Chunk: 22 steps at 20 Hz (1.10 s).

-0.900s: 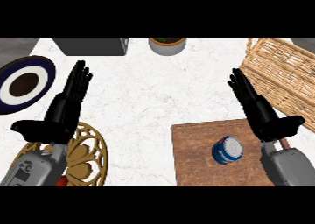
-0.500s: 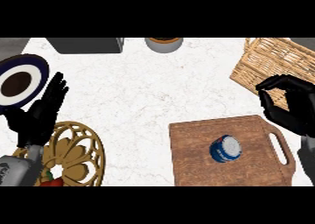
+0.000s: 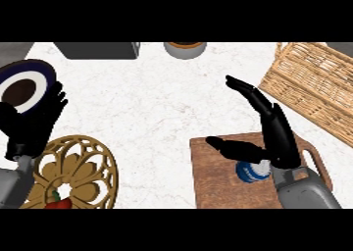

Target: Pick the can from the cutting board and place it in the basket

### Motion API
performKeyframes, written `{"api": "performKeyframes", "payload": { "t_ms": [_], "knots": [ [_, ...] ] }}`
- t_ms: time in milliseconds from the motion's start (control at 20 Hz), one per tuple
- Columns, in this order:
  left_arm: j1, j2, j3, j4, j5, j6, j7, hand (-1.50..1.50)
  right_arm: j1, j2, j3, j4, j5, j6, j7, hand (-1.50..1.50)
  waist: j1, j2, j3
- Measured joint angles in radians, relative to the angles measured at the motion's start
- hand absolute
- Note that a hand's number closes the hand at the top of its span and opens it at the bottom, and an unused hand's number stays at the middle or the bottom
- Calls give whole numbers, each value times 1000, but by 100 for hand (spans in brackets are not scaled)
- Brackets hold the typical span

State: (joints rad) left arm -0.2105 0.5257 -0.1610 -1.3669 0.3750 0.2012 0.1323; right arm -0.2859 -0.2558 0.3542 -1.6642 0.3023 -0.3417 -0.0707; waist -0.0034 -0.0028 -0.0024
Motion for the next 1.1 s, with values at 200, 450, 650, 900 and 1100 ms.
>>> {"api": "performKeyframes", "payload": {
  "t_ms": [200,450,650,900,1100],
  "knots": [
    [9,-10,4,22,-5,-8,-12,0,-81,3,32,-85,104,43,323,-150,-7,-5,-2],
    [14,-2,14,23,0,-11,3,0,-172,-108,34,-125,208,216,668,-150,-21,-16,-6],
    [18,-3,16,21,-4,-11,1,0,-256,-208,-1,-146,249,390,916,-150,-25,-17,-5],
    [20,-5,21,15,-6,-15,3,0,-343,-275,-77,-222,104,604,1105,-150,-23,-14,-3],
    [5,-13,23,24,-12,-9,13,0,-357,-314,-137,-249,-87,689,1141,-150,-28,-12,-2]
  ]
}}
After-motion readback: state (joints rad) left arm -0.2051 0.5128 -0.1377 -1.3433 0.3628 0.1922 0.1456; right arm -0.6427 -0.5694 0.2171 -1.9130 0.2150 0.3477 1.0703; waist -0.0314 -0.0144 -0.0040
